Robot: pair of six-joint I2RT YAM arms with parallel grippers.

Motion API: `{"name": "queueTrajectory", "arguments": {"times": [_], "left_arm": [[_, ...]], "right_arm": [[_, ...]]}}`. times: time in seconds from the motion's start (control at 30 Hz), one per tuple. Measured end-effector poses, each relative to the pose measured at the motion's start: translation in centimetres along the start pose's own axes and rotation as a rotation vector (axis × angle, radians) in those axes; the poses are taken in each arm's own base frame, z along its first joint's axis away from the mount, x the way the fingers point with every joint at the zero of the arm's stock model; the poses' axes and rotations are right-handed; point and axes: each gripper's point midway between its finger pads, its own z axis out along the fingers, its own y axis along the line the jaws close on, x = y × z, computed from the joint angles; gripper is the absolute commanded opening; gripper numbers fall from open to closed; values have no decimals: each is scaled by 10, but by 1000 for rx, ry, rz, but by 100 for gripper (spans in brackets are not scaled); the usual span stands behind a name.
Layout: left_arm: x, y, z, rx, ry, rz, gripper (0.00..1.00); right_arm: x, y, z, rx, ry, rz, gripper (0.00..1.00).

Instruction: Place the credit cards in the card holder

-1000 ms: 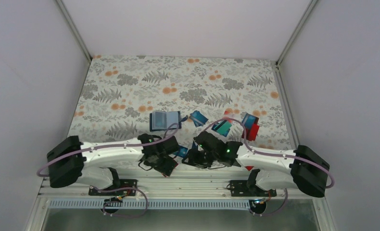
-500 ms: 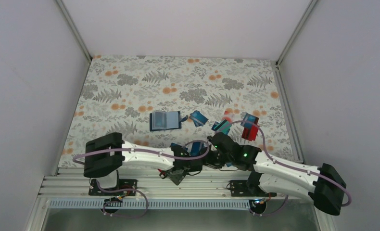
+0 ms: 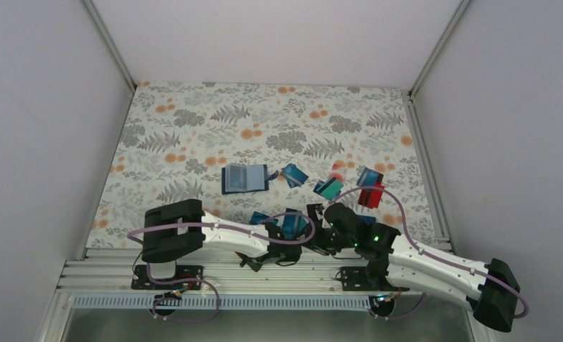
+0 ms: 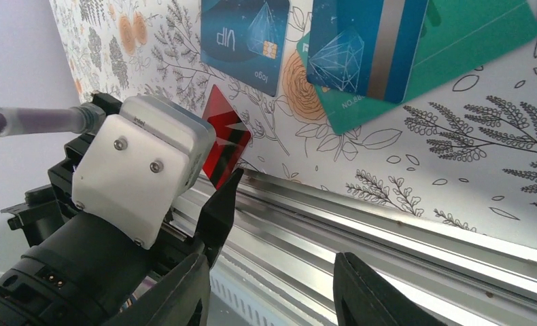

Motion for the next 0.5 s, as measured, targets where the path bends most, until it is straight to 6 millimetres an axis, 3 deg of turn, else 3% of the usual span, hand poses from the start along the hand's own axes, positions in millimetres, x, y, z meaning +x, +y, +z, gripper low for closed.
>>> {"name": "queueTrajectory", "arguments": {"times": [0.27,0.5], "left_arm": [[1,-6,4,-47,-22,40,65],[2,-12,7,-55,-51,38,35]], "right_arm": [[1,-3,0,4,1,4,47],[1,-3,-2,3,0,4,47]]}}
